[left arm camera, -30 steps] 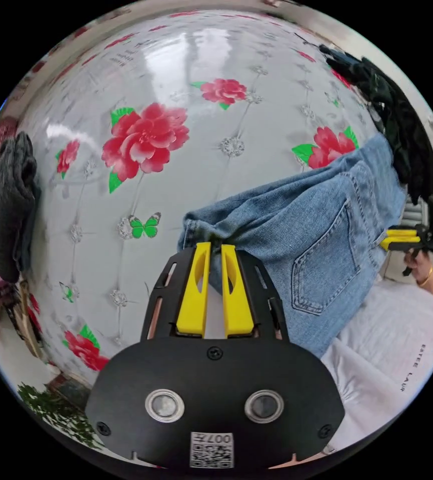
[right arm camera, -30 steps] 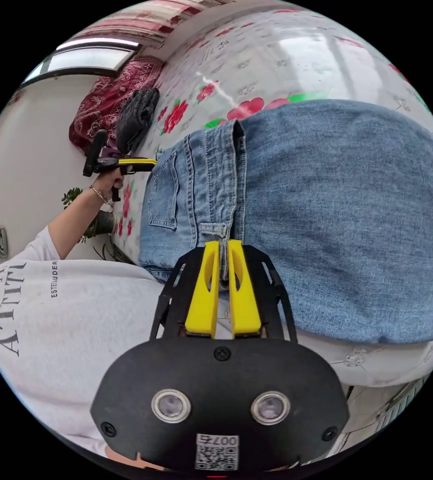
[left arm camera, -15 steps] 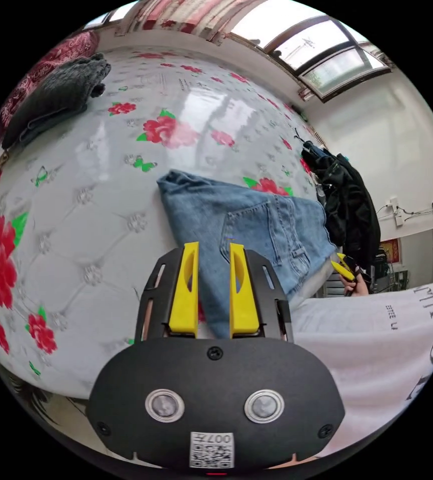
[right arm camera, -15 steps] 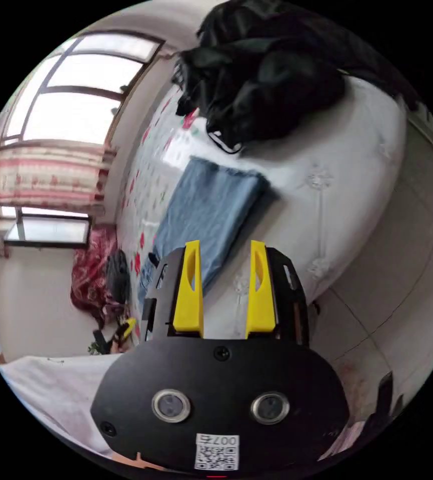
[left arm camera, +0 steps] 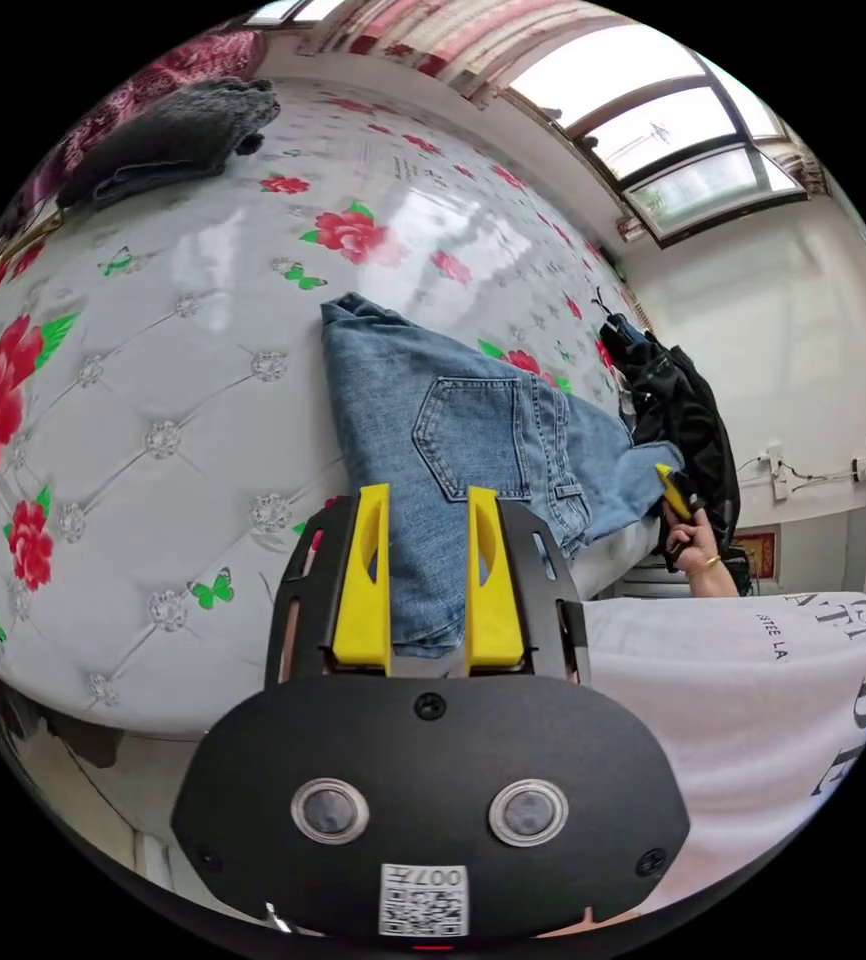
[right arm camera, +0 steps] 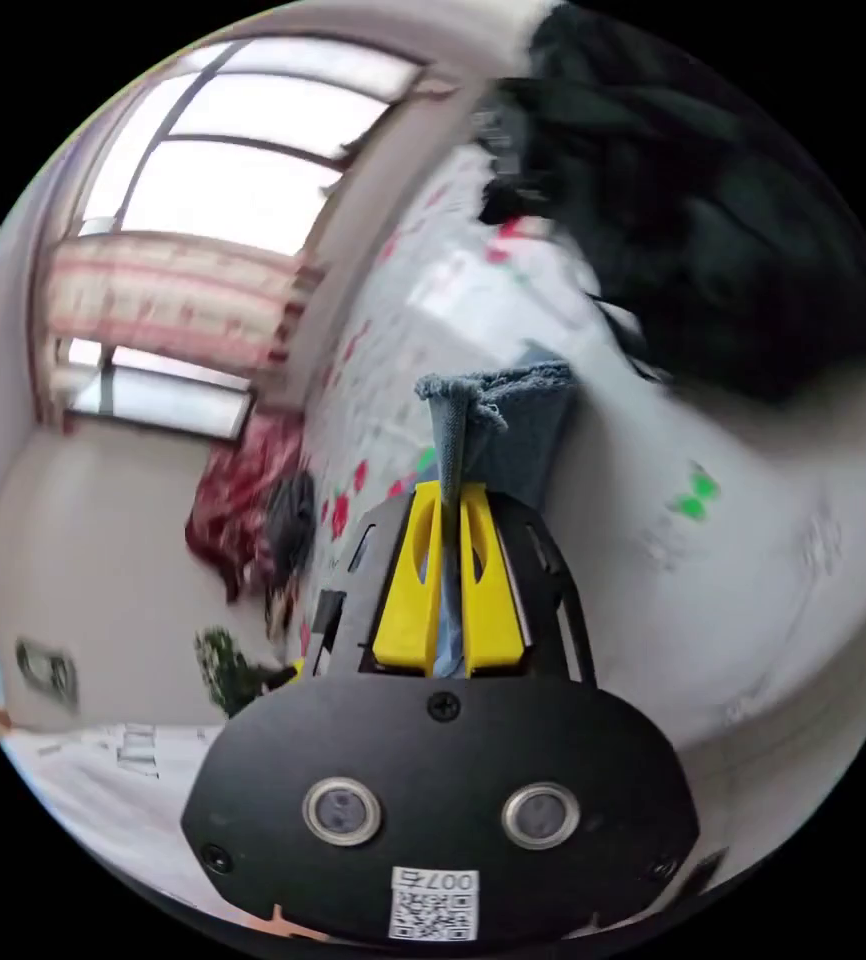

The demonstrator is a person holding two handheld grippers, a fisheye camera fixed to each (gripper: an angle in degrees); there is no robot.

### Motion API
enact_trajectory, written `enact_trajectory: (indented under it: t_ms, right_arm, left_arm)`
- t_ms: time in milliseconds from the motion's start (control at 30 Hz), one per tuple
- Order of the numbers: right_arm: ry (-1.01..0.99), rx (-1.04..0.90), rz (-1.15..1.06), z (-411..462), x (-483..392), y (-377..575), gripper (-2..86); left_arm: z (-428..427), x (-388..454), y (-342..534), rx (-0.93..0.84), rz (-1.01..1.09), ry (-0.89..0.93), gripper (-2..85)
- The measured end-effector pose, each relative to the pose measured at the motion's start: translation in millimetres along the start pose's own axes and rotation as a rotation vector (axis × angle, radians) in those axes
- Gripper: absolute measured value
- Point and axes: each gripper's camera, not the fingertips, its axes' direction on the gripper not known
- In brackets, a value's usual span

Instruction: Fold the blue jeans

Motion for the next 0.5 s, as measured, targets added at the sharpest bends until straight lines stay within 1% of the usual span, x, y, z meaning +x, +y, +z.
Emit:
enact_trajectory:
  t_ms: [67, 100, 133, 167, 200, 267, 300, 333, 367, 400, 467, 500]
  right_arm:
    - [-0.017, -0.132, -0.313, 17, -87, 1, 0.8]
    - [-0.022, -0.173, -0.398, 22, -110, 5, 0.8]
    - [-0.044, -0.251, -0.555, 35, -153, 18, 0.7]
    - [-0.064, -0.322, -0.704, 49, -193, 38, 0.8]
    - [-0.076, -0.362, -0.777, 57, -212, 51, 0.8]
    - [-0.153, -0.532, -1.016, 92, -266, 111, 1.0]
    - [-0.174, -0.575, -1.067, 102, -275, 128, 1.2]
    - [-0.202, -0.674, -1.142, 125, -286, 161, 1.4]
    - [-0.202, -0.796, -1.163, 155, -288, 192, 1.9]
    - [-0.191, -0.862, -1.159, 172, -286, 206, 2.1]
    - [-0.073, -1.102, -1.060, 239, -261, 251, 3.4]
    - [-0.051, -1.159, -1.042, 252, -255, 259, 3.7]
  left_arm:
    - [-9, -14, 9, 0.020, -0.023, 0.013, 11.6]
    - [-15, -24, 14, 0.032, -0.041, 0.022, 11.8]
    - [-22, -34, 20, 0.051, -0.061, 0.032, 11.9]
    - [-26, -39, 22, 0.062, -0.073, 0.039, 12.0]
    - [-33, -50, 28, 0.090, -0.098, 0.057, 12.1]
    - [-44, -66, 36, 0.135, -0.141, 0.093, 12.2]
    - [-50, -78, 41, 0.160, -0.169, 0.115, 12.3]
    - [-56, -89, 47, 0.184, -0.197, 0.136, 12.4]
    - [-58, -95, 50, 0.195, -0.213, 0.147, 12.4]
    - [-61, -107, 56, 0.217, -0.243, 0.171, 12.5]
    - [-63, -125, 65, 0.238, -0.289, 0.201, 12.6]
    - [-62, -135, 69, 0.241, -0.316, 0.218, 12.8]
